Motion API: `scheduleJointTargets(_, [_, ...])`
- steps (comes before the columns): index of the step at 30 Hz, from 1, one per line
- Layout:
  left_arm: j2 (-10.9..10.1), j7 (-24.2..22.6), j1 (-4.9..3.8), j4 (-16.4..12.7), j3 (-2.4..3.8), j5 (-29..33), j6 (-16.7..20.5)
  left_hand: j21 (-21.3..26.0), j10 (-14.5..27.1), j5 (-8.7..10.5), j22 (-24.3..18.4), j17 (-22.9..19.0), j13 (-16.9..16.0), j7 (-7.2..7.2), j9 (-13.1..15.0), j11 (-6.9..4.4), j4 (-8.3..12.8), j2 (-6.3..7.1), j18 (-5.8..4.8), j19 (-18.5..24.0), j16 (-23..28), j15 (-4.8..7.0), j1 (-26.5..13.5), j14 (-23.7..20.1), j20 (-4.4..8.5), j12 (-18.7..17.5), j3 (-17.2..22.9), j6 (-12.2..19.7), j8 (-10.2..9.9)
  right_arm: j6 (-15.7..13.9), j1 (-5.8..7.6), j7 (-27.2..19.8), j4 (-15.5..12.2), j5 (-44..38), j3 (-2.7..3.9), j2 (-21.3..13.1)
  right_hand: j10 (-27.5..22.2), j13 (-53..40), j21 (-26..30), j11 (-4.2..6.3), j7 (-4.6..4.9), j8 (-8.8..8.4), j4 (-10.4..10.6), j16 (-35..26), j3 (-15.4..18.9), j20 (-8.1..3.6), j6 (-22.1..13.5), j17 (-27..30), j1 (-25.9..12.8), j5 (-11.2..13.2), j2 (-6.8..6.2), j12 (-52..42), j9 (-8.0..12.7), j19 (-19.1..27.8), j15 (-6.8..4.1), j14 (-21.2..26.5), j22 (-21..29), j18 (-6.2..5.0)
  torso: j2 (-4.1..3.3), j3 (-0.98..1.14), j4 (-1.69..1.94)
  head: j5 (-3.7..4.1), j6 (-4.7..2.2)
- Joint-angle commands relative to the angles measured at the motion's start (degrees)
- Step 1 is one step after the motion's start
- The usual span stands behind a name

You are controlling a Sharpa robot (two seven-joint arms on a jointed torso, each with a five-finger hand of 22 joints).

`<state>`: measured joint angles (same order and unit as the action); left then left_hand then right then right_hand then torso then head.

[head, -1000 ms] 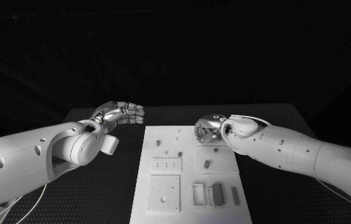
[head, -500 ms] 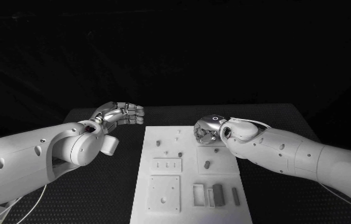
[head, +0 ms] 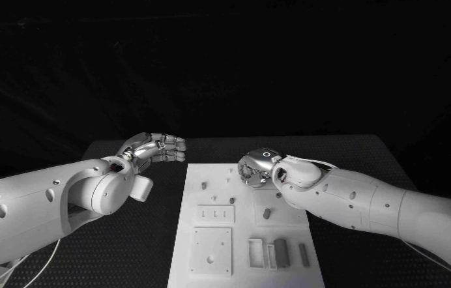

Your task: Assemble the parts on the task board

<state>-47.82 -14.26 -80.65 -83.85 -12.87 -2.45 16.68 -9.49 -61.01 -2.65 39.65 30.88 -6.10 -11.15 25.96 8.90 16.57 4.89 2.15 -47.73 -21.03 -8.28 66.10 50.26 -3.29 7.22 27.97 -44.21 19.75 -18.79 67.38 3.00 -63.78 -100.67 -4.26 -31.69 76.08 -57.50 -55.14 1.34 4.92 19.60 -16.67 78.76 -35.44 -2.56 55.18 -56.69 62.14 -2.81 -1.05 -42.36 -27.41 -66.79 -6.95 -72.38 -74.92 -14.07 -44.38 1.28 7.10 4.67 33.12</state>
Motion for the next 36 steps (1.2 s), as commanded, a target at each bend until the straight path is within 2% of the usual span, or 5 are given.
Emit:
scheduleJointTargets(1, [0.15,-0.37,-0.10,-0.10,0.05,0.28,-0.83,0.28,-0.14,-0.24,-0.07,0.06,0.06,0.05,-0.06,0.35,-0.02,-0.03,0.29,-0.07,0.22,-0.47,-0.64,-0.09,0.22,-0.39,-0.44,-0.27,-0.36,-5.39,0.04,1.90,0.85,-4.22,0.02,1.01,0.53,-0.09,-0.37,0.02,0.23,0.28,-0.04,0.34,-0.43,-0.50,1.35,0.10,-0.10,0.01,0.20,0.39,-0.54,-0.16,-0.37,-0.25,-1.21,-0.93,-0.01,-0.07,0.04,0.18,-0.23])
scheduleJointTargets(3, [0.19,-0.34,-0.11,-0.06,0.05,0.28,-0.84,0.29,-0.14,-0.24,-0.08,0.06,0.06,0.05,-0.06,0.35,-0.02,-0.03,0.29,-0.07,0.22,-0.47,-0.65,-0.09,0.22,-0.40,-0.44,-0.27,-0.36,-5.91,0.03,2.07,1.49,-4.75,0.02,1.69,0.58,-0.10,-0.41,0.03,0.21,0.28,-0.05,0.36,-0.48,-0.52,1.38,0.12,-0.04,0.01,0.18,0.44,-0.55,-0.19,-0.39,-0.28,-1.20,-0.93,-0.03,-0.14,0.11,0.20,-0.29])
scheduleJointTargets(16, [0.59,-0.39,-0.11,0.27,0.06,0.28,-0.94,0.33,-0.16,-0.24,-0.09,0.08,0.08,0.05,-0.09,0.36,-0.01,-0.02,0.28,-0.08,0.27,-0.47,-0.65,-0.09,0.22,-0.47,-0.46,-0.27,-0.39,-10.29,-0.44,2.90,5.58,-6.08,0.00,5.41,0.87,-0.18,-0.61,0.10,0.15,0.26,-0.06,0.42,-0.63,-0.61,1.52,0.26,0.20,0.01,-0.02,0.71,-0.59,-0.30,-0.45,-0.46,-1.17,-0.93,-0.10,0.02,0.13,0.17,-0.52])
scheduleJointTargets(26, [0.75,-0.39,-0.12,0.30,0.10,0.28,-1.00,0.36,-0.17,-0.24,-0.10,0.10,0.09,0.05,-0.11,0.37,-0.01,-0.02,0.27,-0.09,0.30,-0.47,-0.67,-0.08,0.22,-0.53,-0.48,-0.27,-0.42,-9.65,-0.64,2.52,6.67,-5.77,0.00,7.02,1.00,-0.20,-0.68,0.11,0.14,0.23,-0.05,0.44,-0.66,-0.64,1.55,0.33,0.25,0.01,-0.13,0.84,-0.60,-0.35,-0.47,-0.53,-1.15,-0.93,-0.24,0.01,0.13,-0.05,-0.74])
scheduleJointTargets(36, [0.93,-0.44,-0.12,0.48,0.10,0.28,-1.16,0.39,-0.19,-0.24,-0.12,0.11,0.10,0.06,-0.13,0.37,0.00,0.00,0.27,-0.08,0.34,-0.47,-0.66,-0.09,0.22,-0.58,-0.50,-0.28,-0.44,-9.29,-0.92,2.39,7.37,-5.51,-0.01,7.57,1.04,-0.21,-0.70,0.12,0.14,0.22,-0.04,0.44,-0.67,-0.65,1.55,0.36,0.24,0.01,-0.13,0.90,-0.60,-0.36,-0.47,-0.55,-1.14,-0.93,-0.28,0.03,0.00,-0.30,-0.31])
